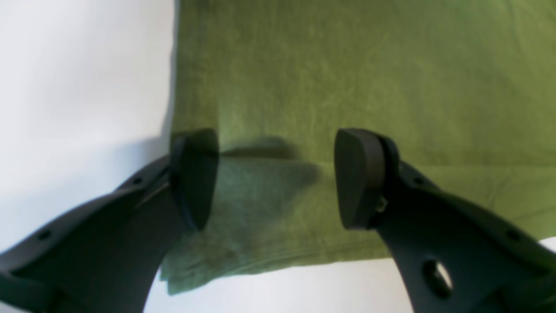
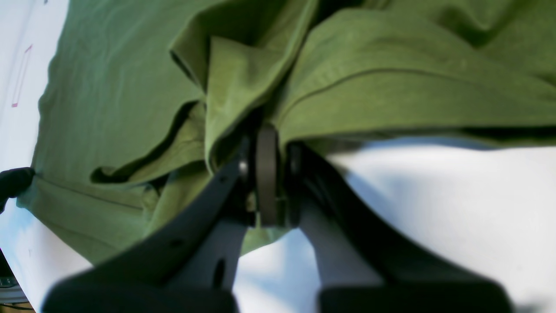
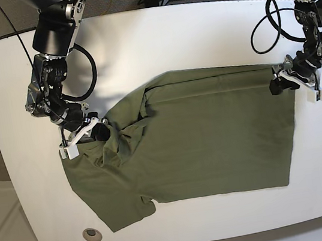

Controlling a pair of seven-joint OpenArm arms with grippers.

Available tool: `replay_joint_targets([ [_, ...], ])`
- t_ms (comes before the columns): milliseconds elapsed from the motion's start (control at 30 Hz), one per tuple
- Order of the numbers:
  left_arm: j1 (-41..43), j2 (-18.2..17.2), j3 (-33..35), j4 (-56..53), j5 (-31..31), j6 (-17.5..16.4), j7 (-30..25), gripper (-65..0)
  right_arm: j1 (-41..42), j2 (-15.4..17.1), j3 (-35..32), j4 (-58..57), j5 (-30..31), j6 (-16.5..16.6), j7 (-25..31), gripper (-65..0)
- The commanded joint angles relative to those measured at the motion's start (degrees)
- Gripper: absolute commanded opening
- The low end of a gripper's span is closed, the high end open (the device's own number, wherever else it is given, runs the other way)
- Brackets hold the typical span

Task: Fold the T-shirt properly
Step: 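Slide the left gripper along the shirt edge toward the right gripper, then pull the folded fabric outward with the right gripper, away from the shirt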

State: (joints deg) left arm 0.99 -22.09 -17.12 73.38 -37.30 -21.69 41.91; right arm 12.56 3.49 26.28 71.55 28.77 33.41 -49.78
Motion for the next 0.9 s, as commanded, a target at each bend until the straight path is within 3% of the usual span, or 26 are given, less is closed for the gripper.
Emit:
replay_joint_targets([
  [0,-0.6,-1.1,-0.8,1.2,-1.2,-0.2,-1.4,-24.3,2.3,0.6,0.0,1.0,1.6,0.3,1.5,-64.4],
  [500,0.4,-0.6,-1.2,3.5,-1.2,-0.4,0.2,-23.5,6.0,0.7,-0.2,-1.6,3.8,0.3,0.8,-64.2],
  [867,-0.1,-0.8,-0.6,3.3,-1.0,-0.5,0.4,-22.9,9.7,1.0,0.5,-9.4,4.9,0.2,3.1,-65.0],
])
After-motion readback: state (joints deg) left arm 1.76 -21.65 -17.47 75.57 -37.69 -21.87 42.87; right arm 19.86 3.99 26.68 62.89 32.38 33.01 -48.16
